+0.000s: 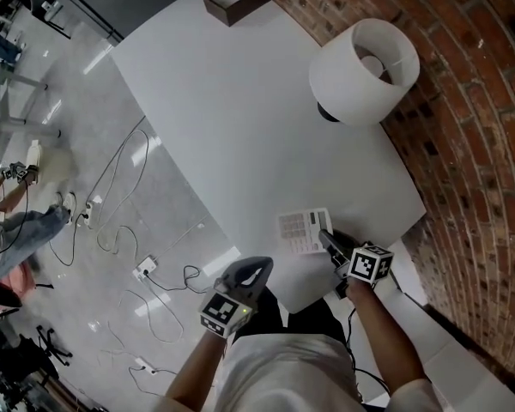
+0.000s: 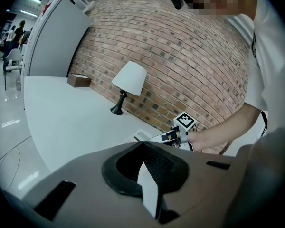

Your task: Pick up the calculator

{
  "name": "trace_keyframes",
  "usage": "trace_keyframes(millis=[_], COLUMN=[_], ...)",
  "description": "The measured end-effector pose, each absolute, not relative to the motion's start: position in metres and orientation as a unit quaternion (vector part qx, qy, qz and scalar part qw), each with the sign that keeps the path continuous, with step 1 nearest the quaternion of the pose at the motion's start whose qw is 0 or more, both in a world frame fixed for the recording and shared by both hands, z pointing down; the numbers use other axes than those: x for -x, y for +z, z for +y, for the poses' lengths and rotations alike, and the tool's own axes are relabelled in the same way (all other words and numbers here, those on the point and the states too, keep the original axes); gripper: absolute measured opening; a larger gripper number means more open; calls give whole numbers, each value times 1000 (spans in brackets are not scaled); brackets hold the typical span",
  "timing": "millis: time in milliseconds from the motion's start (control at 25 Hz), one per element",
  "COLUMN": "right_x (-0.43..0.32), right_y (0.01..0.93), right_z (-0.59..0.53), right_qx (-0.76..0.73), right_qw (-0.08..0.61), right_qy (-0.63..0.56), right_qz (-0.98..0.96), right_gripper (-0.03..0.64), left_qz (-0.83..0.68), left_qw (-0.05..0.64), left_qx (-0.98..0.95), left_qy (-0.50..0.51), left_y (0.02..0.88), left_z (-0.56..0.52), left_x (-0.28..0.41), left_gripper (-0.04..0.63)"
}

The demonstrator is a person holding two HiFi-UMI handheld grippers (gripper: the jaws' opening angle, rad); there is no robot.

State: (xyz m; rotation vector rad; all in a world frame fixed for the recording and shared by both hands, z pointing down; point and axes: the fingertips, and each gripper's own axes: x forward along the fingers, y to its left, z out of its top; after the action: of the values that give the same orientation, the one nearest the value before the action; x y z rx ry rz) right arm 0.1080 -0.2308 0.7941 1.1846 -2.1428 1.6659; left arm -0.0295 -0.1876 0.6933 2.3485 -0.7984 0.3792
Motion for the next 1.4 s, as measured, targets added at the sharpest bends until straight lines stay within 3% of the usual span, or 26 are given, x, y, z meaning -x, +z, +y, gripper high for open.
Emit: trace_keyframes(millis=[760,1400], right_x=[-157,-199], right_y=[630,582], right_z=[-175,-68], right_qx=[-495,-484], right_qw=[-81,-123], right_qy=[543,563], right_qz=[-674,-658], right_gripper=[69,69], left_qz=[-249,-292], left_qw=[295,297], left_qx=[-913,-905], left_qy=[127,92], left_y=[612,569], left_z=[-152,-64], left_x=[50,6], left_gripper=[12,13])
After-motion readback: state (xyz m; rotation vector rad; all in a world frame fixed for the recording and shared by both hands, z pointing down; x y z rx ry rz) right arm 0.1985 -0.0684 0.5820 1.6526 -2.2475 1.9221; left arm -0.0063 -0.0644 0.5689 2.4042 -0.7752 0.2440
